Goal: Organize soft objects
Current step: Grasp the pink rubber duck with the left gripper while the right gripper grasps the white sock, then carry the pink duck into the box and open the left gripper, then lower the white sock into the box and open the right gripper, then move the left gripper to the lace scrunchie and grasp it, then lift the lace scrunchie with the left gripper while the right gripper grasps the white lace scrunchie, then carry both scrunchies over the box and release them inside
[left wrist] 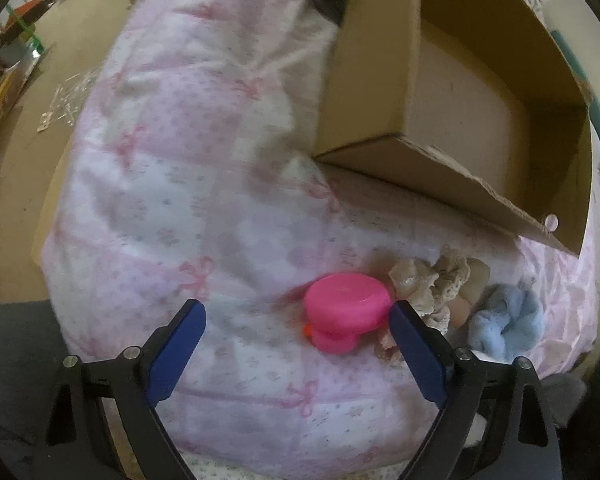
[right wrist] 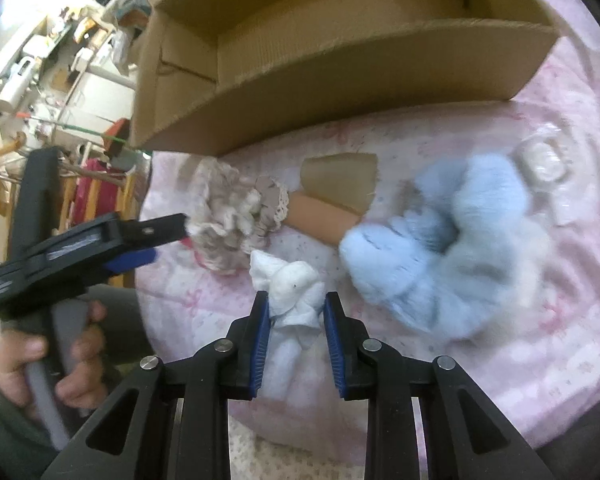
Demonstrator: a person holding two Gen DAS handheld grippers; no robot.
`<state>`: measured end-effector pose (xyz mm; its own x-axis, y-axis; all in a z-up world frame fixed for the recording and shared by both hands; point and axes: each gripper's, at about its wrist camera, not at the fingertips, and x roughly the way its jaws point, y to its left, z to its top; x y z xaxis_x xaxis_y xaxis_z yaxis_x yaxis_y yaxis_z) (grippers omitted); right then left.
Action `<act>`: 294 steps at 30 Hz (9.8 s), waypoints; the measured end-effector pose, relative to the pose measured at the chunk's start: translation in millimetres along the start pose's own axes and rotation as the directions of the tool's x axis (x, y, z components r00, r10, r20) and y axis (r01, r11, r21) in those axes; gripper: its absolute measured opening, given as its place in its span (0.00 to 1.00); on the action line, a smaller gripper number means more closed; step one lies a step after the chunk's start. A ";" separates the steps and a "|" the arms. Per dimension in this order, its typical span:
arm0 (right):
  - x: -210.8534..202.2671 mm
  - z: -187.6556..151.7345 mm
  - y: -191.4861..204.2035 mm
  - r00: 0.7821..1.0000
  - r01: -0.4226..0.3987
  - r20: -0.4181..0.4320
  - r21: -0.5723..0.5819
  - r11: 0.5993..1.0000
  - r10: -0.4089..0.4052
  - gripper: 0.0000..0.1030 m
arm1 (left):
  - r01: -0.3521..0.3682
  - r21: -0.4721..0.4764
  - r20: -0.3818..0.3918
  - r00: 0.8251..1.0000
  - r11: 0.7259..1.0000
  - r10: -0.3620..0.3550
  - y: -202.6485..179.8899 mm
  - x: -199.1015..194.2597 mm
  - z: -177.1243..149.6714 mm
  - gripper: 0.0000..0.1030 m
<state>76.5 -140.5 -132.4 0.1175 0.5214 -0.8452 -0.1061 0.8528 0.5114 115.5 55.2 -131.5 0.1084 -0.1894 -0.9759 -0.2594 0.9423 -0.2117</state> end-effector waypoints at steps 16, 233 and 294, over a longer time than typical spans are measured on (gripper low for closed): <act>-36.9 -8.4 -24.5 0.992 -0.046 0.115 0.030 0.998 0.043 0.28 | -0.015 0.068 0.041 0.999 0.998 0.013 -25.7 11.8 -7.1 0.42; -77.0 26.6 -42.4 0.978 0.059 0.197 0.026 0.998 -0.063 0.83 | 0.052 0.202 0.299 0.947 0.978 -0.113 -17.5 -107.8 -15.5 0.07; -97.0 23.4 2.3 0.963 0.055 0.269 -0.138 0.989 -0.016 0.24 | -0.106 0.187 0.385 0.923 0.977 0.027 -24.9 -91.7 -20.6 0.07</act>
<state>88.0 -188.4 -45.6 0.3804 0.4965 -0.7802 -0.2347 0.8679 0.4379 92.3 43.4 -37.8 0.4624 -0.0432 -0.8856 -0.0856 0.9920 -0.0931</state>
